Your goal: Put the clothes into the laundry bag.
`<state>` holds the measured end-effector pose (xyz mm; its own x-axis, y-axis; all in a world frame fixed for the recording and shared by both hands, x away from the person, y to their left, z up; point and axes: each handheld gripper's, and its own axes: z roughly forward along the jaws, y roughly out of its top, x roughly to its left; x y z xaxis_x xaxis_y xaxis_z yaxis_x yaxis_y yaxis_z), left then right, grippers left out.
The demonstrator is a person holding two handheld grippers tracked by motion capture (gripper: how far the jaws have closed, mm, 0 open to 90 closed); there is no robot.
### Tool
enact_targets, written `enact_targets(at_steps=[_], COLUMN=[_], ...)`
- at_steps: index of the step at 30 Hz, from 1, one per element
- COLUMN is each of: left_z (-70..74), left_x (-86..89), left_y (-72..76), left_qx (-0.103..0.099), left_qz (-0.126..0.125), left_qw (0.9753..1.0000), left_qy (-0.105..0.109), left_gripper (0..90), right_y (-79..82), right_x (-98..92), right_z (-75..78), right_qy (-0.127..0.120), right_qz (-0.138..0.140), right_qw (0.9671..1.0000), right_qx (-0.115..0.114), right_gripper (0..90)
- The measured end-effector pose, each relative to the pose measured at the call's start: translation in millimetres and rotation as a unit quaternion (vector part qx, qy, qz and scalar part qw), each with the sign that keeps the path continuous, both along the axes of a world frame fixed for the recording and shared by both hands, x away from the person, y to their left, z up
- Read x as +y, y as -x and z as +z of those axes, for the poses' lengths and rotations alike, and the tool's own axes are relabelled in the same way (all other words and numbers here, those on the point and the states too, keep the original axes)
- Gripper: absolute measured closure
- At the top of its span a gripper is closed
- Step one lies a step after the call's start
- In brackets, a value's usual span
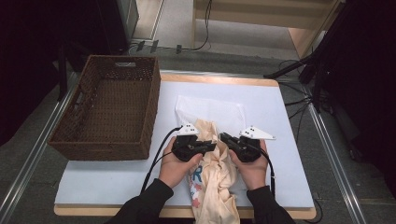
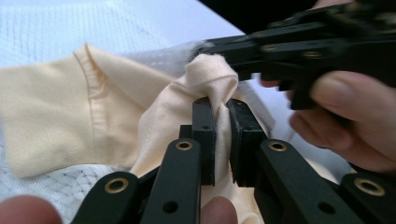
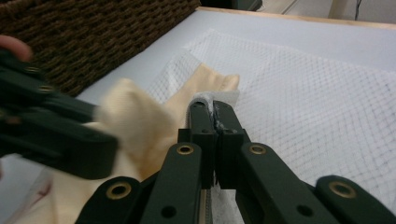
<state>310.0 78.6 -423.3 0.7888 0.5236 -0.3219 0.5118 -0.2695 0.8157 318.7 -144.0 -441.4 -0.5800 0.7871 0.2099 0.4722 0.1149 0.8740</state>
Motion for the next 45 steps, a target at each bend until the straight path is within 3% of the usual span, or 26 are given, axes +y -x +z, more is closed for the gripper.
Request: enact_targets(at_steps=[2, 4, 7, 8, 10, 11, 13, 15, 16, 18, 22, 24, 28, 33, 35, 36, 38, 39, 45], left_z=[-3.4, -10.2, -24.3, -31.9, -37.1, -35.3, -28.2, -19.0, -16.0, -9.6, -3.8, -2.0, -2.5, -11.6, -16.4, -18.6, -17.7, -16.0, 0.4], left_x=[-6.4, -16.7, -27.1, -29.7, -30.2, -30.5, -27.5, -18.2, -15.1, -9.1, -0.2, 2.2, 0.0, -15.3, -17.9, -18.5, -17.0, -16.5, -1.5], left_y=[3.2, 4.8, -1.8, -7.3, -13.5, -13.4, -11.2, -11.2, -11.7, -15.0, -28.5, -36.4, -53.7, -70.6, -74.9, -76.2, -74.5, -72.4, -47.2], left_qx=[0.007, 0.007, 0.026, 0.043, 0.067, 0.069, 0.060, 0.050, 0.046, 0.031, 0.042, 0.049, 0.076, 0.098, 0.106, 0.110, 0.114, 0.110, 0.063], left_qz=[-0.036, -0.051, -0.005, 0.021, 0.029, 0.023, -0.003, -0.004, 0.003, 0.034, 0.064, 0.086, 0.143, 0.154, 0.164, 0.164, 0.150, 0.147, 0.121], left_qw=[0.9993, 0.9982, 0.9960, 0.9934, 0.9928, 0.9936, 0.9966, 0.9983, 0.9986, 0.9983, 0.9970, 0.9951, 0.9867, 0.9822, 0.9789, 0.9785, 0.9805, 0.9815, 0.9907], left_qy=[-0.004, -0.030, -0.085, -0.104, -0.095, -0.087, -0.057, -0.030, -0.024, -0.036, -0.013, -0.005, -0.004, -0.042, -0.061, -0.061, -0.055, -0.054, -0.008], left_gripper=[83.1, 82.0, 79.9, 78.6, 75.8, 72.5, 63.1, 56.6, 53.0, 50.1, 47.4, 47.3, 47.4, 47.7, 55.6, 62.0, 82.4, 85.8, 88.0], right_y=[-1.9, -3.9, -3.8, -3.6, -3.4, -3.2, -2.6, -2.8, -2.6, -2.5, -1.9, -1.6, -1.5, -0.5, -0.9, -0.9, -1.4, -1.6, -3.5], right_x=[0.7, 1.9, 2.4, 2.4, 1.6, 1.8, 1.7, 0.3, -0.6, -1.0, -0.1, 0.2, 1.3, 2.4, 1.8, 1.5, 0.5, 0.1, -2.1], right_z=[-1.4, -2.1, -1.2, -0.8, -0.3, -0.7, -1.2, -0.6, 0.1, 0.2, 0.6, 1.0, 0.3, 0.4, 0.2, 0.2, -0.6, -0.7, -1.4], right_qy=[0.002, 0.001, -0.002, -0.003, -0.002, 0.000, -0.004, -0.005, -0.006, -0.007, -0.006, -0.006, -0.006, -0.005, -0.005, -0.004, -0.001, -0.002, 0.002], right_qz=[-0.001, 0.000, 0.001, 0.001, 0.003, 0.005, 0.007, 0.007, 0.008, 0.008, 0.009, 0.009, 0.012, 0.021, 0.021, 0.020, 0.021, 0.021, 0.013], right_qw=[1.0000, 1.0000, 1.0000, 1.0000, 1.0000, 1.0000, 1.0000, 1.0000, 0.9999, 0.9999, 0.9999, 0.9999, 0.9999, 0.9998, 0.9998, 0.9998, 0.9998, 0.9998, 0.9999], right_qx=[0.003, 0.004, 0.004, 0.005, 0.003, 0.003, 0.004, 0.001, 0.003, 0.004, 0.002, 0.001, 0.002, 0.001, -0.001, 0.000, 0.000, 0.001, 0.003], right_gripper=[89.2, 89.2, 89.2, 89.2, 89.2, 89.1, 89.2, 89.2, 89.1, 89.1, 89.1, 89.1, 89.1, 89.1, 89.1, 89.1, 89.1, 89.1, 89.1])
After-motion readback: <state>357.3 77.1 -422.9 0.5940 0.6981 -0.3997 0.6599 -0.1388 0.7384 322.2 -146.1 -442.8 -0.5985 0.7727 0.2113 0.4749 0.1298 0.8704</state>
